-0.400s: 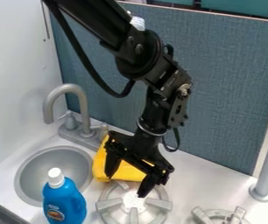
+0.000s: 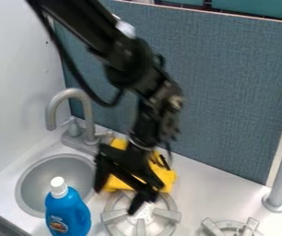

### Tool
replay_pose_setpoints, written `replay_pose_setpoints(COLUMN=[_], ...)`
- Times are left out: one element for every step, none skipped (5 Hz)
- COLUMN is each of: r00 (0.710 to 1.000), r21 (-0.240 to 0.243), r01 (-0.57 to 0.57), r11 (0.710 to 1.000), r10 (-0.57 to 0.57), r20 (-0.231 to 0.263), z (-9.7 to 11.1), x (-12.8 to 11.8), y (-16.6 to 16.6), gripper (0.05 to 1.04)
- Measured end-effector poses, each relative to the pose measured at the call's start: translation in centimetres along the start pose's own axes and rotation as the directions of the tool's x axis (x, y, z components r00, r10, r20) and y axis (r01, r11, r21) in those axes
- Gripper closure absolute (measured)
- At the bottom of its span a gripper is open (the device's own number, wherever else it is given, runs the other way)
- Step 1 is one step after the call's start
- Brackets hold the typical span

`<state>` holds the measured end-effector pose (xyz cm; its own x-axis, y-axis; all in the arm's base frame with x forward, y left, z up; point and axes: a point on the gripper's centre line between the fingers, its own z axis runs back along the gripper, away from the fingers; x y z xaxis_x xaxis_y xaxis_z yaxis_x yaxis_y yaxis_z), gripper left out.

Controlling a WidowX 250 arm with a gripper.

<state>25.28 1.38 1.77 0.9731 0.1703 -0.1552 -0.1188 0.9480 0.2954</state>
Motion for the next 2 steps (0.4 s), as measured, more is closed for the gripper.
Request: replay_pose_setpoints(r00=[1.0, 1.0], r21=[0.004, 0.002], r01=[-0.017, -0.026], r11=[1.0, 1.0], r10=[0.017, 0.026], r20=[0.012, -0.004], z=[0.3, -0.1], x=[-0.8, -1.9], y=[2.5, 5.1], gripper=[0.083, 0.083])
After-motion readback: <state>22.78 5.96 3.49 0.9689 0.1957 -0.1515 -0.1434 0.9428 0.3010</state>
